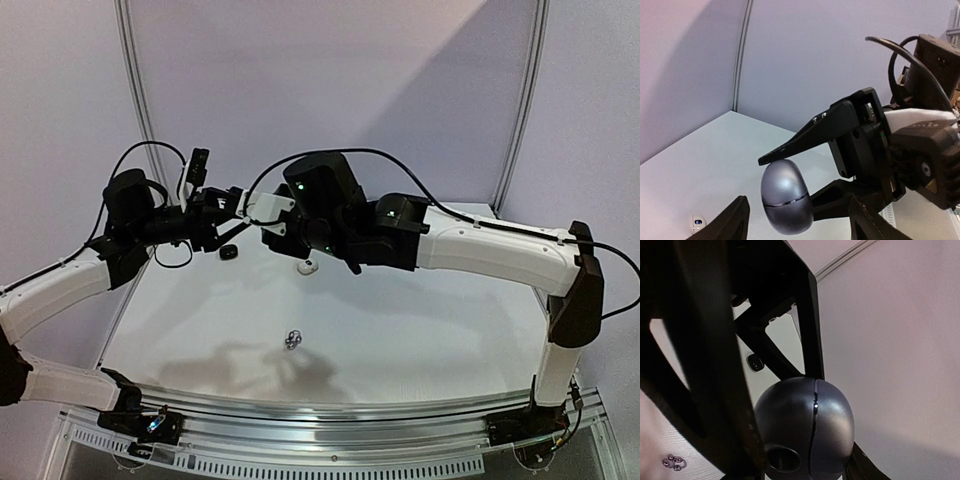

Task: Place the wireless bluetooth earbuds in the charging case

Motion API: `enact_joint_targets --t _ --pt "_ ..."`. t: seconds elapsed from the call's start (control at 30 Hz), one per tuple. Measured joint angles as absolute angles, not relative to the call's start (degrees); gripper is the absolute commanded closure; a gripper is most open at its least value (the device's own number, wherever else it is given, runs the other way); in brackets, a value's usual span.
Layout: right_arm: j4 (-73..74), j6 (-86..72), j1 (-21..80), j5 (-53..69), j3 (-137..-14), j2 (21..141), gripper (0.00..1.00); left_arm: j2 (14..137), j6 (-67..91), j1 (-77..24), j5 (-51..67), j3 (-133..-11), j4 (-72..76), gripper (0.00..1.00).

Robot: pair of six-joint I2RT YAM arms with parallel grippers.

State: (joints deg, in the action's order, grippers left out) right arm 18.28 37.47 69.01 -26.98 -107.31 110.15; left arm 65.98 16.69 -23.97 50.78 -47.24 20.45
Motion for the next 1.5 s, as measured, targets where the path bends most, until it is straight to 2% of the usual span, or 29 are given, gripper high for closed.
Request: enact_joint_targets --t 0.3,0.33,0.37,0.4,0.47,0.5,0.53,0.57,0.73,0.97,1.1,1.23,1.5 --pt "18.37 39.4 69.01 -24.16 -108.16 110.48 0.8 66.02 17.58 -24.25 49.41 -47.55 20.14 0.95" --pt "18.24 39.7 69.01 -24.43 -108.16 110.59 0.79 66.02 18.04 -24.25 49.15 -47.55 20.1 1.0" --pt "18.09 39.83 69.01 -24.51 -108.16 110.69 0.76 66.04 18.28 -24.25 48.99 -47.55 20.01 1.0" --pt "18.04 39.88 69.01 -24.67 -108.16 110.76 0.61 66.04 18.41 -24.25 48.97 -47.55 19.84 1.0" --pt "17.93 39.92 69.01 -24.97 -108.16 110.76 0.24 66.04 18.41 -24.25 48.97 -47.55 19.97 1.0" --pt "17.82 40.01 69.01 -25.17 -108.16 110.76 0.1 66.04 18.41 -24.25 49.04 -47.53 20.21 1.0" --pt "17.45 39.18 69.01 -25.28 -108.16 110.76 0.02 66.04 18.13 -24.25 49.45 -47.53 20.53 1.0" --pt "17.15 38.5 69.01 -25.3 -108.16 110.76 0.01 66.02 17.93 -24.25 49.98 -47.46 20.99 1.0" --pt "18.11 29.41 67.33 -20.12 -108.12 110.17 0.01 65.52 17.32 -24.16 51.05 -46.22 25.1 1.0" --pt "18.7 5.37 56.45 8.29 -102.32 101.73 0.02 65.06 16.75 -23.94 51.59 -43.75 35.42 1.0" --pt "6.68 -10.57 50.3 23.42 -92.14 95.88 0.12 65.8 20.82 -23.94 52.27 -42.68 42.74 1.0" --pt "0.43 -19.29 49.28 31.9 -89.86 95.48 0.19 66.83 25.17 -24.23 51.94 -42.68 47.07 1.0" --pt "-3.03 -21.15 51.57 37.06 -93.86 97.6 0.33 66.87 29.43 -26.09 51.57 -42.68 49.6 1.0"
